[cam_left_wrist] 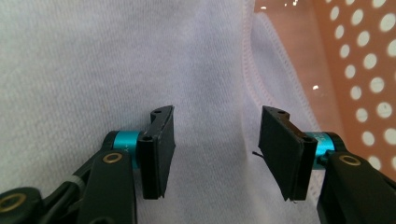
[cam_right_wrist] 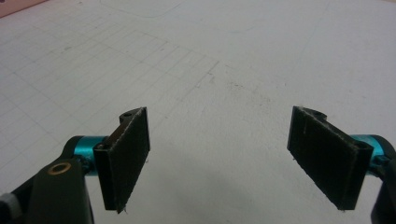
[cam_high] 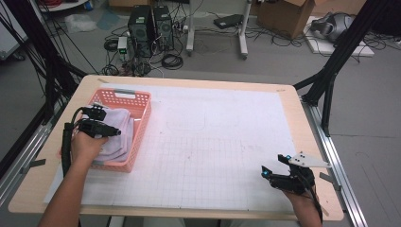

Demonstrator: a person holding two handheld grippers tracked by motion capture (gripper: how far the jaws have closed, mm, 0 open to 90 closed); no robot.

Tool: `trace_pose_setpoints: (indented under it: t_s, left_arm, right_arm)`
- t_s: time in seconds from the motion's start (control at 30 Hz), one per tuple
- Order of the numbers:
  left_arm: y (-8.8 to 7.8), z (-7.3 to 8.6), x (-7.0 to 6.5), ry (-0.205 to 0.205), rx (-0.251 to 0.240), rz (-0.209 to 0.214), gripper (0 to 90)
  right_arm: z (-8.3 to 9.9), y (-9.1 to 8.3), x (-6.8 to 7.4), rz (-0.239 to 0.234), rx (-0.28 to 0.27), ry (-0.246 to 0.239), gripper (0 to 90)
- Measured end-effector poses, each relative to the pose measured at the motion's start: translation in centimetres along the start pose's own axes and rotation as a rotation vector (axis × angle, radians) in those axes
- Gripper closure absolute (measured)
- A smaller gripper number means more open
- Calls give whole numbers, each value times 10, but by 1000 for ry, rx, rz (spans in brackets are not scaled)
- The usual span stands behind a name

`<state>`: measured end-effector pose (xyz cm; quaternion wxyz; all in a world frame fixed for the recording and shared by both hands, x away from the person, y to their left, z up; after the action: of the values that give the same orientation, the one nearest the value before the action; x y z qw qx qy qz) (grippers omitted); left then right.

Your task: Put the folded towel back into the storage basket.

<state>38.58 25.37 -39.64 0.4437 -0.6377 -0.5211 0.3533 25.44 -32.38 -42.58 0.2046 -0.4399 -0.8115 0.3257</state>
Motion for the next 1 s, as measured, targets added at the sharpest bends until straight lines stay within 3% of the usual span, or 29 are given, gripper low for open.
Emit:
trace_pose_setpoints:
  t_s: [0.07, 0.13, 0.23, 0.3, 0.43, 0.57, 0.63, 0.7, 0.73, 0.8, 0.83, 0.9, 0.97, 1.0]
  left_arm:
    - [1, -1, -2, 10, -6, 3, 453]
    - [5, -3, -3, 27, 9, -4, 443]
    - [16, -6, -3, 19, 52, -27, 442]
    - [23, -7, -3, 11, 82, -12, 404]
    - [28, -8, -3, 1, 89, 8, 374]
    - [31, -7, -1, -8, 64, 62, 380]
    - [32, -7, -2, 4, 52, 83, 378]
    - [34, -8, -8, 18, 18, 139, 362]
    - [34, -8, -8, 18, 18, 139, 358]
    - [35, -9, -14, 47, -3, 176, 359]
    - [35, -10, -17, 66, -15, 222, 358]
    - [35, -10, -18, 74, -22, 242, 340]
    - [33, -10, -16, 60, -32, 238, 340]
    - [29, -10, -12, 24, -54, 238, 338]
  right_arm:
    - [0, 0, 0, 0, -2, -1, 201]
    - [0, 0, -1, 0, -3, -3, 201]
    - [0, 1, 0, -2, 2, -1, 201]
    - [0, 1, 0, -3, 3, -2, 201]
    - [1, 0, -2, -1, -2, 1, 201]
    - [1, 1, -2, -3, 3, 2, 201]
    - [1, 1, -2, -2, 3, 1, 201]
    - [1, 2, -1, -5, 4, -3, 201]
    - [1, 2, -1, -6, 4, -3, 201]
    - [1, 3, -1, -7, 8, -1, 201]
    - [1, 3, 0, -7, 9, -3, 201]
    - [1, 3, 0, -7, 9, -3, 201]
    - [1, 3, -1, -7, 9, 0, 201]
    - [1, 3, -1, -9, 11, 4, 201]
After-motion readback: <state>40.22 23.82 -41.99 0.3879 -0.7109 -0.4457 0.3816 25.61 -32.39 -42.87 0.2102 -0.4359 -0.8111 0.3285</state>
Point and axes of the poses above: each handheld gripper's, and its own axes: y roughly forward along the jaws, z roughly out of its underside, x roughly to its left, the point moved 2 cm from there along y, roughly forward along the jaws, and after that the axes turned 13 degrees about x, right-handed, at the moved point
